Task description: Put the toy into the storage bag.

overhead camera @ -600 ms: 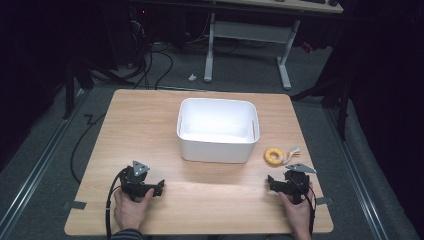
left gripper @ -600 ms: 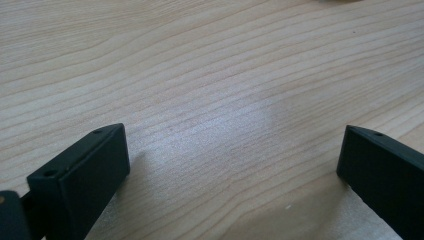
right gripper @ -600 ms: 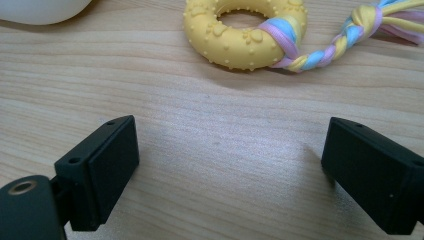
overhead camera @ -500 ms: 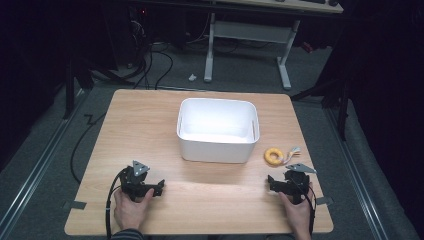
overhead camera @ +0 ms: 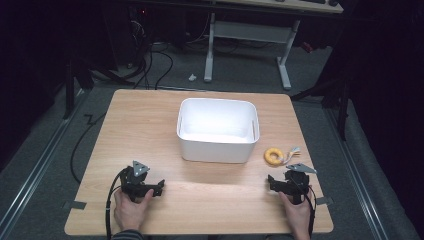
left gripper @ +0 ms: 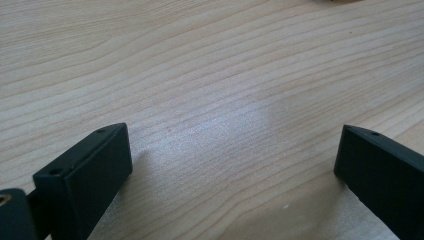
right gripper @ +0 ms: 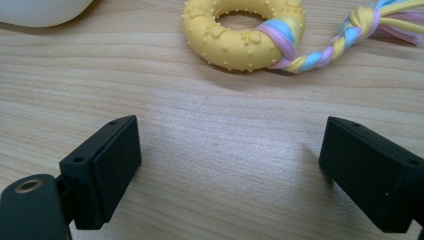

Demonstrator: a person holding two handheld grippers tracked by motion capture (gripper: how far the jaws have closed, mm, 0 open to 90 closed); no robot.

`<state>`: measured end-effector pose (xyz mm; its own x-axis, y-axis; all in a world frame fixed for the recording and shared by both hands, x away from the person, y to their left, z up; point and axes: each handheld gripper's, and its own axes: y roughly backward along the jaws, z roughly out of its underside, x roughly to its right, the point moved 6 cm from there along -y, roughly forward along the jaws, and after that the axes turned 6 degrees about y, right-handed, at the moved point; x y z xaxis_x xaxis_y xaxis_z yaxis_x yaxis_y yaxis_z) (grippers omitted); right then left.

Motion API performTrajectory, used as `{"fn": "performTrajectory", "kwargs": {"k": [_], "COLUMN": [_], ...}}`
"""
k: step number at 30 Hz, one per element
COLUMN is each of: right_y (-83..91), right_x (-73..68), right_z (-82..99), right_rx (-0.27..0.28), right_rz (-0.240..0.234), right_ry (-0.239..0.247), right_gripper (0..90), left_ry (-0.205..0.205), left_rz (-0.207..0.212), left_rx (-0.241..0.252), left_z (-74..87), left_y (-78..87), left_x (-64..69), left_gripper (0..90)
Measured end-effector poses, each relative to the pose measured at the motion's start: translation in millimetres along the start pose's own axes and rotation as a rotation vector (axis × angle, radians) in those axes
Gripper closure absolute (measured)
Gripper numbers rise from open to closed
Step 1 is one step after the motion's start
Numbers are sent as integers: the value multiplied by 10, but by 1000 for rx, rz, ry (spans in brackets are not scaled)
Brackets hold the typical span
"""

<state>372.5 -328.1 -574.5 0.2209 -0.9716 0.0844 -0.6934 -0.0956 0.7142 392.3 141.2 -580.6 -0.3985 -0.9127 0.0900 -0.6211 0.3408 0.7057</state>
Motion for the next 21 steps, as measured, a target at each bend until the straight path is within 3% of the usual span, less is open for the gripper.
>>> {"fn": "performTrajectory", "kwargs": {"k": [10, 14, 21], "right_y": [-6, 28, 141], "right_x": [0, 37, 124], "right_z": [-12, -43, -139], "right_rx": [-1, -41, -26], "right_rz": [7, -15, -42], "right_ry": [-3, -32, -39], "right_gripper": [116, 182, 188], "left_ry": [-2, -5, -6], "left_rz": [3, 5, 7], "left_rx": [1, 2, 4], "left_z": [0, 0, 0], "left_y": [3, 5, 7], "left_x": [1, 3, 5], "left_gripper": [30, 38, 42]}}
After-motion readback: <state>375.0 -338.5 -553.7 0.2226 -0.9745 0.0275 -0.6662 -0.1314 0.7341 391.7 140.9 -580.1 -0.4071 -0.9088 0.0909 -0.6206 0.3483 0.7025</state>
